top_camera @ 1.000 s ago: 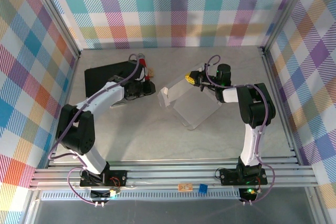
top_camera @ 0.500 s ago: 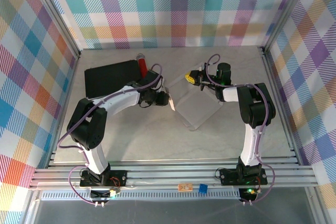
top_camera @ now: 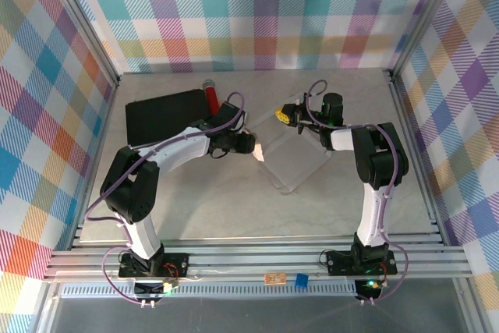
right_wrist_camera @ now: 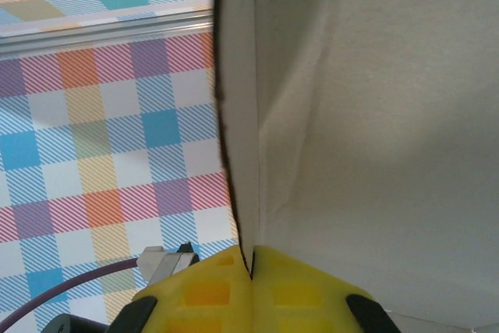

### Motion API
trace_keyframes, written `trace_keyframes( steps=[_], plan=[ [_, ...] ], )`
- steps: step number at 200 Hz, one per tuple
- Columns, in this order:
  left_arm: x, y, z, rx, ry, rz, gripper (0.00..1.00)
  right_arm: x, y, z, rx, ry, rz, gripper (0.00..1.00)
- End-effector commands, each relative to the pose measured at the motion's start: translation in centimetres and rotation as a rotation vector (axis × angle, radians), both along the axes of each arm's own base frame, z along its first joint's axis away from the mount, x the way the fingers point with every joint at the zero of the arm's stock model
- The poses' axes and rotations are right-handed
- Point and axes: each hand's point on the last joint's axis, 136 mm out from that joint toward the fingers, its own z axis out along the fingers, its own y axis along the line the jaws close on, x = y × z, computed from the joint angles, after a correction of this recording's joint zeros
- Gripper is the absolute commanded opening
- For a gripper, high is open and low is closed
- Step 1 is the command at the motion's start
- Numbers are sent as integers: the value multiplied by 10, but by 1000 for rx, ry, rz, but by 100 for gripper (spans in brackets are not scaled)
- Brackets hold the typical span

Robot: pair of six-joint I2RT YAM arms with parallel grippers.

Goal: Fold the paper box

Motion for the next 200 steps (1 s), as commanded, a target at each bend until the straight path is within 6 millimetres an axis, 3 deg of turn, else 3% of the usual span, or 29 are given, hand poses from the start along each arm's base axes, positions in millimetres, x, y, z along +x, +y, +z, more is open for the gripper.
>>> trace_keyframes(
  steps=[1, 65, 136, 200],
  plan=[
    [3, -12, 12, -9, -51, -34, 46, 4, 0, 5, 6, -29, 12, 0],
    [0, -18, 4, 6, -41, -39, 52, 7, 2, 4, 8, -24, 15, 0],
    [4, -18, -12, 91, -45, -24, 48, -5, 1, -7, -2, -9, 42, 0],
    [1, -16, -19, 193, -79, 26, 47, -16, -14, -15, -21, 9, 39, 0]
  ],
)
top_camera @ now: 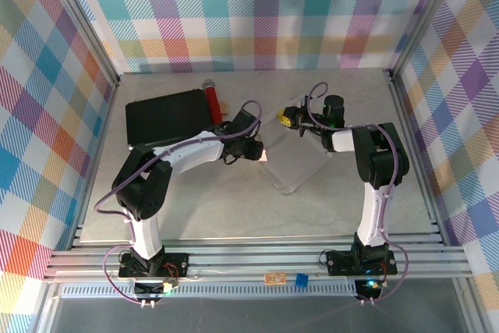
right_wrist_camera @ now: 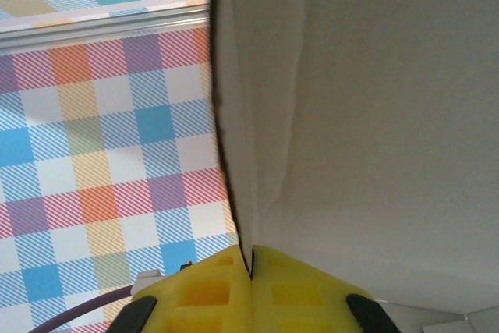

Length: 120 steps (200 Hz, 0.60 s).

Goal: Fold the paper box

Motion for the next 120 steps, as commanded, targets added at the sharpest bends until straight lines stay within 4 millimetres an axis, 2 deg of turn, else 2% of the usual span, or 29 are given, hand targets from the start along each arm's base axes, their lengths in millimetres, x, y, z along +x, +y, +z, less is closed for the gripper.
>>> trace_keyframes(
  steps=[1, 56, 120],
  plan=[
    [8, 2, 3, 51, -39, 37, 47, -12, -5, -2, -8, -2, 33, 0],
    [3, -6, -1, 114, -76, 44, 46, -18, -8, -4, -10, 1, 37, 0],
    [2, -14, 3, 105, -103, 80, 51, -21, -12, -5, -9, 5, 34, 0]
  ],
)
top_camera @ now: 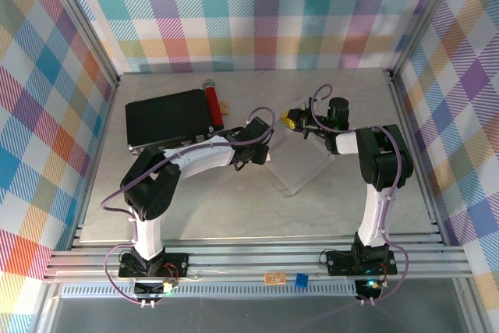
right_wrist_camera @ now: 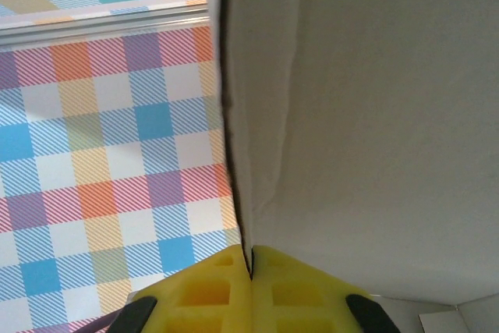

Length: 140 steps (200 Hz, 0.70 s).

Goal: Fold the paper box

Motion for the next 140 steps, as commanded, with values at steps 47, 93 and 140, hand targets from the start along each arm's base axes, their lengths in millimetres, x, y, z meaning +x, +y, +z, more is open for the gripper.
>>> trace_keyframes(
  steps=[47, 93, 140],
  plan=[
    [9, -10, 9, -54, -42, 62, 51, -12, -3, -5, -5, 19, 30, 0],
    [16, -19, 14, -118, -106, 87, 47, -6, -4, -5, 1, 37, 12, 0],
    [21, -20, 9, -148, -198, 119, 41, 3, -6, 2, 26, 50, -30, 0]
  ],
)
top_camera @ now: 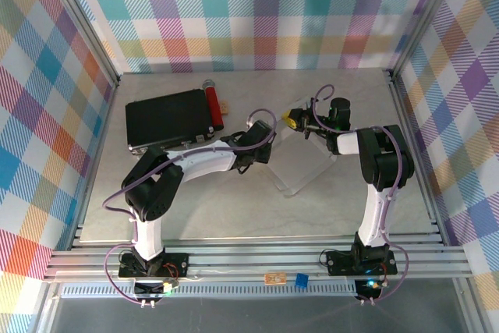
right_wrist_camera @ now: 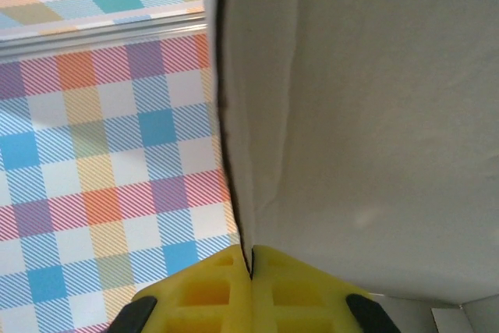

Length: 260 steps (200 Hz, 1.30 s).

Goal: Fold the paper box

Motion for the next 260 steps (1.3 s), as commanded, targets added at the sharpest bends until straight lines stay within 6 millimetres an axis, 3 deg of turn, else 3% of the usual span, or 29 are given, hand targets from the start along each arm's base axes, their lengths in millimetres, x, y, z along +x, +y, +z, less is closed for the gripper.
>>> trace_keyframes(
  steps=[1, 69, 172, 260],
  plan=[
    [11, -4, 7, -36, -100, 51, 40, 1, -1, 1, 15, 33, -7, 0],
    [16, 3, 6, 19, -171, 90, 32, 2, -1, 8, 26, 33, -11, 0],
    [7, 17, -10, 192, -215, 149, 28, -22, -8, 3, 9, 50, 4, 0],
    [12, 12, -17, 214, -235, 138, 18, -27, -11, 4, -5, 65, 6, 0]
  ],
)
